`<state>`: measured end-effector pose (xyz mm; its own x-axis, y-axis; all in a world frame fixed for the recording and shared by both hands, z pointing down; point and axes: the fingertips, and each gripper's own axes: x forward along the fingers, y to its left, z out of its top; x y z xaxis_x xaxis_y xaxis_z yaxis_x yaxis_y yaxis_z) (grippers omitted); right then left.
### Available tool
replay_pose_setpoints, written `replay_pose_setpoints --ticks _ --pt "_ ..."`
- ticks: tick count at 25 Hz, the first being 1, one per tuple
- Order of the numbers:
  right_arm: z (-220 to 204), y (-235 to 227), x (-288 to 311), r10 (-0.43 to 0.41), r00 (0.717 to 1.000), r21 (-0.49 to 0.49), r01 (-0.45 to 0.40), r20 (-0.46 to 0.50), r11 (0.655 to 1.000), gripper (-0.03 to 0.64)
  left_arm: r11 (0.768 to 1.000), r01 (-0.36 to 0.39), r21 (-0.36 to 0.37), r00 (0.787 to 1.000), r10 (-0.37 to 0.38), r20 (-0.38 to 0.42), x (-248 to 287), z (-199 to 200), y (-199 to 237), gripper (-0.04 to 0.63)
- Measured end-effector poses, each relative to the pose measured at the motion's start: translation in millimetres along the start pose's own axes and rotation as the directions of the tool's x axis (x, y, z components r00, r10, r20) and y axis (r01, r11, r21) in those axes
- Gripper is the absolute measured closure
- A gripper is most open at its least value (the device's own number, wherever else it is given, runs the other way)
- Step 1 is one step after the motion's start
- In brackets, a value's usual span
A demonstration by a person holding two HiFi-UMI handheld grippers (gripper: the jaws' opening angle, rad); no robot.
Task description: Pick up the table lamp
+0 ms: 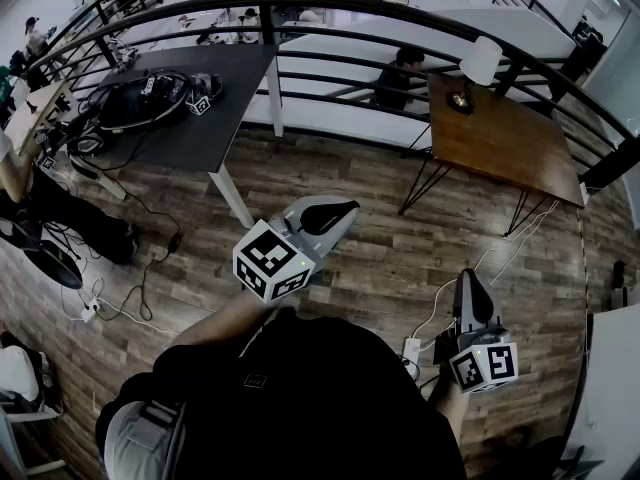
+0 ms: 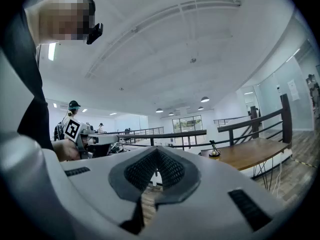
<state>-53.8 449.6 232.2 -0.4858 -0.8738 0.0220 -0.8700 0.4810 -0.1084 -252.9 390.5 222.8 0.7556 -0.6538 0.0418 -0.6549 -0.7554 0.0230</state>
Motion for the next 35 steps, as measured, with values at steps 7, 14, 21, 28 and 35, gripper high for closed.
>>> replay_pose_setpoints --ticks 7,14,21,28,35 --pt "-0.9 -11.5 -17.2 0.021 1.000 0.012 -0.020 -0.012 1.000 0.604 1.000 0.028 0.009 0.999 -0.028 -0.037 17.8 -2.4 -28.6 0.589" --pt "-1.1 -31.1 -53.6 0.059 0.998 0.027 -0.059 0.006 0.998 0.604 1.000 0.024 0.007 0.998 -0.024 -0.056 43.6 -8.9 -67.3 0.589" --pt "-2.3 -67.8 -96.4 0.046 0.999 0.025 -0.046 0.004 0.999 0.603 1.000 0.018 0.009 0.999 -0.017 -0.048 73.6 -6.3 -104.7 0.589" --pt "-13.2 -88.4 -108.5 0.049 0.999 0.079 -0.049 0.000 0.996 0.603 0.997 0.068 0.026 0.993 -0.065 -0.098 98.1 -16.2 -142.6 0.589" --pt "-23.4 -100.8 -90.9 0.045 0.999 0.108 -0.042 -0.028 0.993 0.603 0.996 0.090 0.013 0.990 -0.088 -0.114 125.7 -23.7 -130.8 0.589"
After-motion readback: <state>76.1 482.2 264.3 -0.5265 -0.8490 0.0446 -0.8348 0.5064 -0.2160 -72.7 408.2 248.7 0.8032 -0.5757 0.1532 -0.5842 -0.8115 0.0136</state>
